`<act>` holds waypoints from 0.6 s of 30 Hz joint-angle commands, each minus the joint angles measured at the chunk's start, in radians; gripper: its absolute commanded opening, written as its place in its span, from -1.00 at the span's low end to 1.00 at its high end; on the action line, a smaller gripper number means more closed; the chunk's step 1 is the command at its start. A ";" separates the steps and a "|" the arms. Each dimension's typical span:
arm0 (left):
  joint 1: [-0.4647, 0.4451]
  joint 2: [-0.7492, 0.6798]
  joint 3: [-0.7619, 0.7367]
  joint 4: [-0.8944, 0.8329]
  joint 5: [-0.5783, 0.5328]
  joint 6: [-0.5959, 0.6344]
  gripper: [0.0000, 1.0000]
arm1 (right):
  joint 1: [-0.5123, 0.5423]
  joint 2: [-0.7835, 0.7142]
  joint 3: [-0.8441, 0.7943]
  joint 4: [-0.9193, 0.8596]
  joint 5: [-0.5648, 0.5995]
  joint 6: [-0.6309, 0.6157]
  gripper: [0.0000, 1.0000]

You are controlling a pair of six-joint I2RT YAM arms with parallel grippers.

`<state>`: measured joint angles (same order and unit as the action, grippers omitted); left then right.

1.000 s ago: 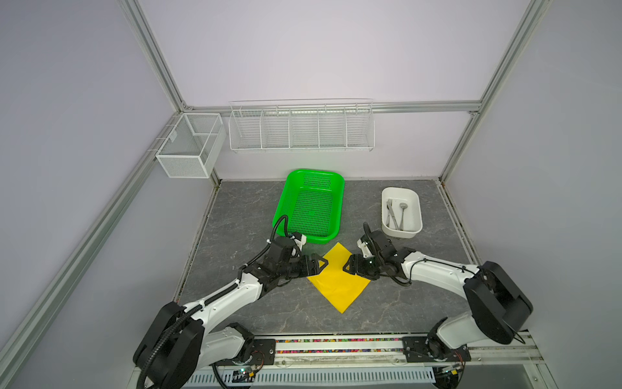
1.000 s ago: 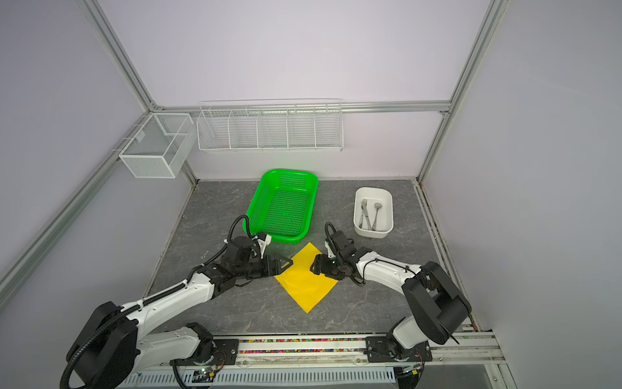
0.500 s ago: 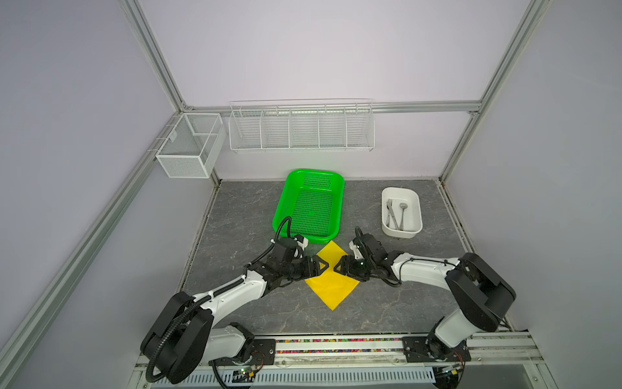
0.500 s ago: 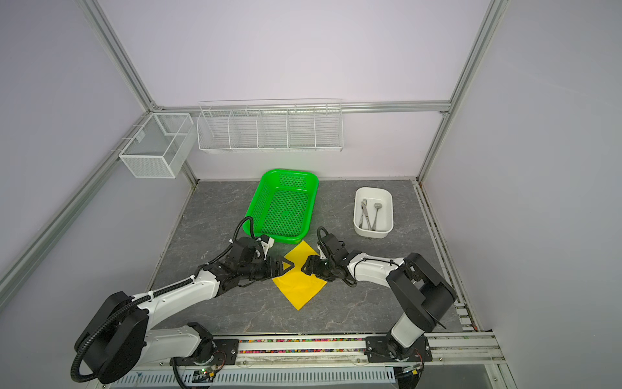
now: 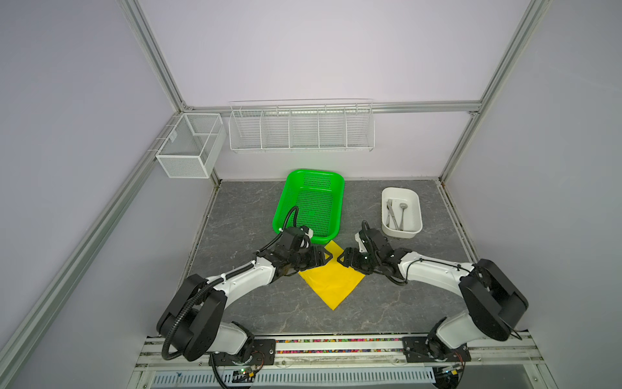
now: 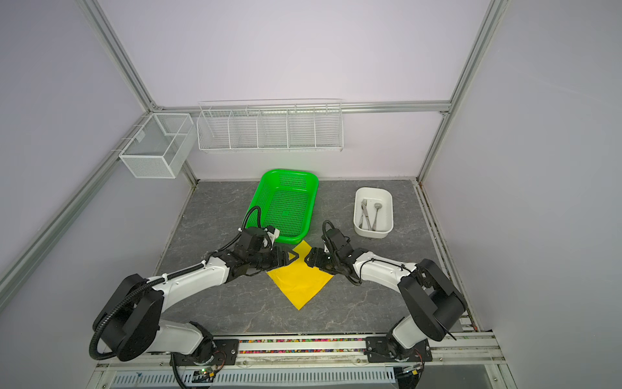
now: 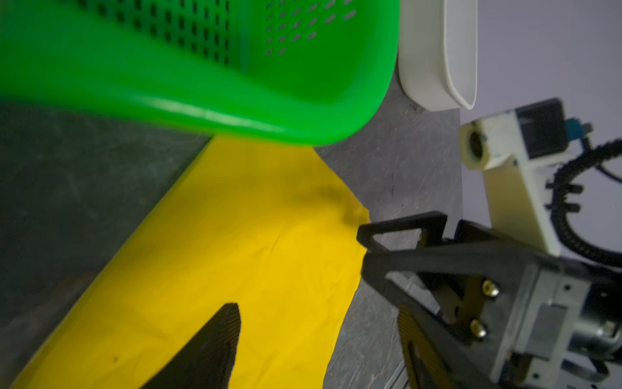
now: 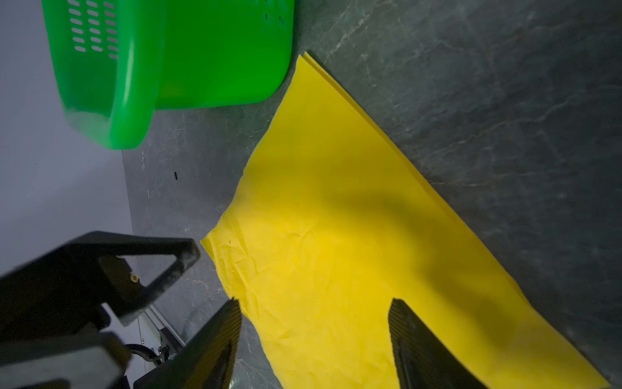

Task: Place the utensils on the paper napkin and roll it up
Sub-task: 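Drag the yellow napkin toward the left gripper with the right gripper, then release the napkin and lift the right gripper away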

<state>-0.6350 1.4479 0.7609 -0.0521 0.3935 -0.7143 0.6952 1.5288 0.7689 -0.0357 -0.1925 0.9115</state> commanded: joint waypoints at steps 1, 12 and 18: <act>0.000 0.065 0.100 -0.014 -0.106 0.026 0.49 | -0.002 -0.037 0.022 -0.066 0.042 -0.018 0.45; 0.092 0.305 0.289 0.045 -0.061 0.032 0.51 | 0.007 -0.130 -0.024 -0.098 0.014 -0.079 0.47; 0.092 0.257 0.267 0.036 -0.027 0.022 0.51 | 0.066 -0.059 -0.012 -0.063 -0.039 -0.094 0.46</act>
<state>-0.5423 1.7493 1.0355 -0.0315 0.3347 -0.6952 0.7387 1.4239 0.7635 -0.1101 -0.1867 0.8352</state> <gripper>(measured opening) 0.755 0.730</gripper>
